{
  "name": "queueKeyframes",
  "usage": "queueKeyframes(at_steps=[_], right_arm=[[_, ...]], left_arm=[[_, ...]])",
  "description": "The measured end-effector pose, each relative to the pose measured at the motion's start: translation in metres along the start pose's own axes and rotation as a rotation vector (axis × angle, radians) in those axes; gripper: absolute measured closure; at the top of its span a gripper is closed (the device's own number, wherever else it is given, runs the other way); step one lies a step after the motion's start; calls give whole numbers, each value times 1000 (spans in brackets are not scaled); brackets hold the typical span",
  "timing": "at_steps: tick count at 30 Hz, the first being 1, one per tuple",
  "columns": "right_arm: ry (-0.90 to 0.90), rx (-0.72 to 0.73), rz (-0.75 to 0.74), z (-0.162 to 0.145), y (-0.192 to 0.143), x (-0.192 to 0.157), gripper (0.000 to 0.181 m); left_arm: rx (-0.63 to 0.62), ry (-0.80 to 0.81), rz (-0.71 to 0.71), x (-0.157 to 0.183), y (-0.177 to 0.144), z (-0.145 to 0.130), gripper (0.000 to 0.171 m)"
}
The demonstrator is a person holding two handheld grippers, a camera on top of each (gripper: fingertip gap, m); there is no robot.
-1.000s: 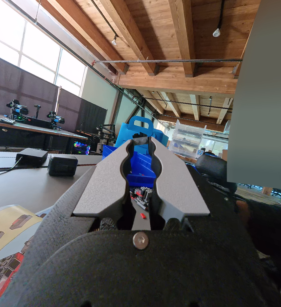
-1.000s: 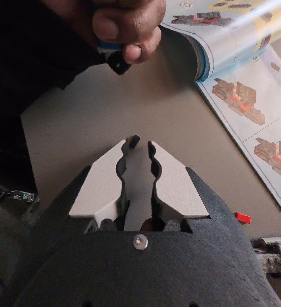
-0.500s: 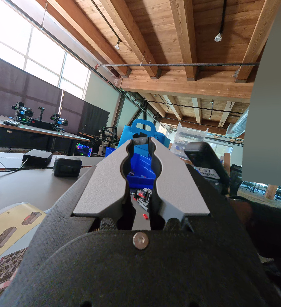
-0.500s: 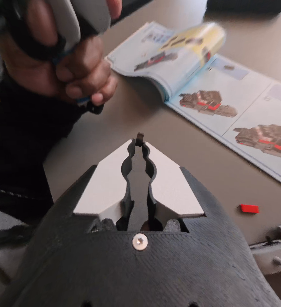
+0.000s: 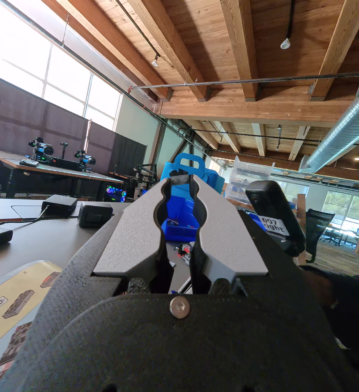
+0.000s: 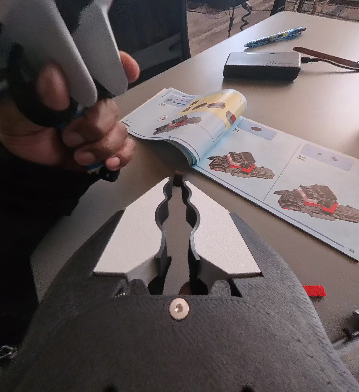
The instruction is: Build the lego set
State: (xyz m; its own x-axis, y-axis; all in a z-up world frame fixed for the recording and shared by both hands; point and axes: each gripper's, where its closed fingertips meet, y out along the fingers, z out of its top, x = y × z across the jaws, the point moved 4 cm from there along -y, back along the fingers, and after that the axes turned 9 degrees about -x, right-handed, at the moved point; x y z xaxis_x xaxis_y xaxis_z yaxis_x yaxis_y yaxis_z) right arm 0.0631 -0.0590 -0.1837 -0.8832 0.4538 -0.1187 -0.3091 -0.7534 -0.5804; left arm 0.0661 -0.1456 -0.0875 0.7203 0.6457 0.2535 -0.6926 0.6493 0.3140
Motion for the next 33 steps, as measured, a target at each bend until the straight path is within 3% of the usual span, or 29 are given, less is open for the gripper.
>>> queueKeyframes(at_steps=[8,16,27,33], right_arm=[[-16,-12,-24,0,21,-4,173],[-6,11,-75,3,11,3,173],[-110,137,-140,81,-56,17,173],[-145,182,-101,120,-73,11,173]], left_arm=[[10,22,24,-3,-7,4,154],[17,-7,-7,-1,-8,5,155],[27,-3,12,-3,-8,5,154],[22,16,28,-3,-7,5,154]])
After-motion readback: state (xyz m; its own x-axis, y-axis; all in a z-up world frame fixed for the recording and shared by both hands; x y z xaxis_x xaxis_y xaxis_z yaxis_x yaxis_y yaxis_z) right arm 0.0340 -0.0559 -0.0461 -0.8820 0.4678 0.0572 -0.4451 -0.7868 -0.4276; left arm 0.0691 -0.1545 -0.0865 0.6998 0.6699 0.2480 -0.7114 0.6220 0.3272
